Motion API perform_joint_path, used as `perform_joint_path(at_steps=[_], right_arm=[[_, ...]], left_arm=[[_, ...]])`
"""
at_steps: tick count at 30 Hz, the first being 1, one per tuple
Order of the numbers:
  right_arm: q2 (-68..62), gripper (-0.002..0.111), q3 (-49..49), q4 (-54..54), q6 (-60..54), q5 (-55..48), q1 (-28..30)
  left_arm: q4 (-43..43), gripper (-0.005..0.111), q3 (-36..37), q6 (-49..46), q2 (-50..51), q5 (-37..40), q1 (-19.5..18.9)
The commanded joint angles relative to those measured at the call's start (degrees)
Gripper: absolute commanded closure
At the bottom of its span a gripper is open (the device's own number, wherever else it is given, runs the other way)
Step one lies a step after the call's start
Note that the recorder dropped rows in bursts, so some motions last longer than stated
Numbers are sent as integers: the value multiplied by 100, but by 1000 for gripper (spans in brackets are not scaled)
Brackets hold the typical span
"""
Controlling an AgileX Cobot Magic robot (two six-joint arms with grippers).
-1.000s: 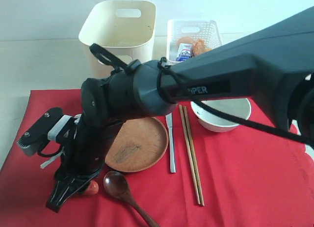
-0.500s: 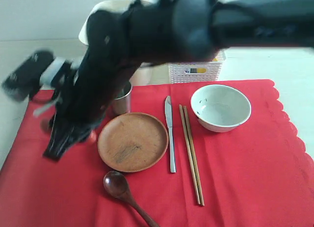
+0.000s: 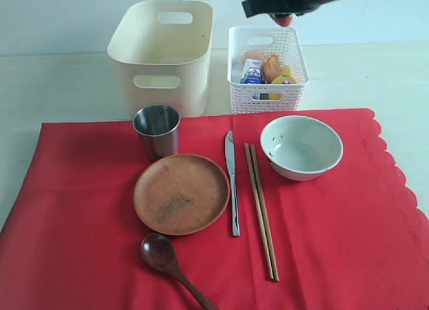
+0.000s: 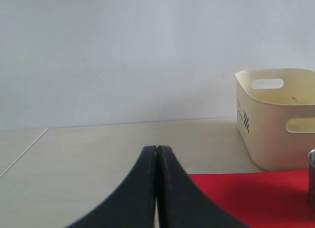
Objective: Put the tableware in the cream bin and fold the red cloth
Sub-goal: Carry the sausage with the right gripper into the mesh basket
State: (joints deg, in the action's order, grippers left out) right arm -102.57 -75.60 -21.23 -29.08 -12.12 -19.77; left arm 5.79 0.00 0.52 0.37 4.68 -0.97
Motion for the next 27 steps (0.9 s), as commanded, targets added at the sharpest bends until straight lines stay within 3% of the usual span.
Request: perform_joint_path(at_steps=[1,9,11,19,21,23,25,27], right_arm=[[-996,108,-24,-394,120,1034,284],[-2170,105,-999,-631,168,1006,279],[-2229,96,-1023,-641,277,1071,245],[-2220,36,-1083,-716,277,1212,181],[-2152,29,-1083,-602,150,956,198],[-1999,29,-1083,-386,14,443,225],[-1796,38,-1083,-149,14,-73,257],[-1361,66,-1015,207,336,-729,390]], left_arm=[[9,107,0,19,-37,9,-6],[9,107,0,19,-37,9,-6],[9,107,0,19,-37,9,-6],[9,107,0,19,-37,9,-6],[9,107,0,19,-37,9,-6],[9,107,0,19,-37,9,-6],[9,107,0,19,-37,9,-6],[9,107,0,19,-37,9,-6]])
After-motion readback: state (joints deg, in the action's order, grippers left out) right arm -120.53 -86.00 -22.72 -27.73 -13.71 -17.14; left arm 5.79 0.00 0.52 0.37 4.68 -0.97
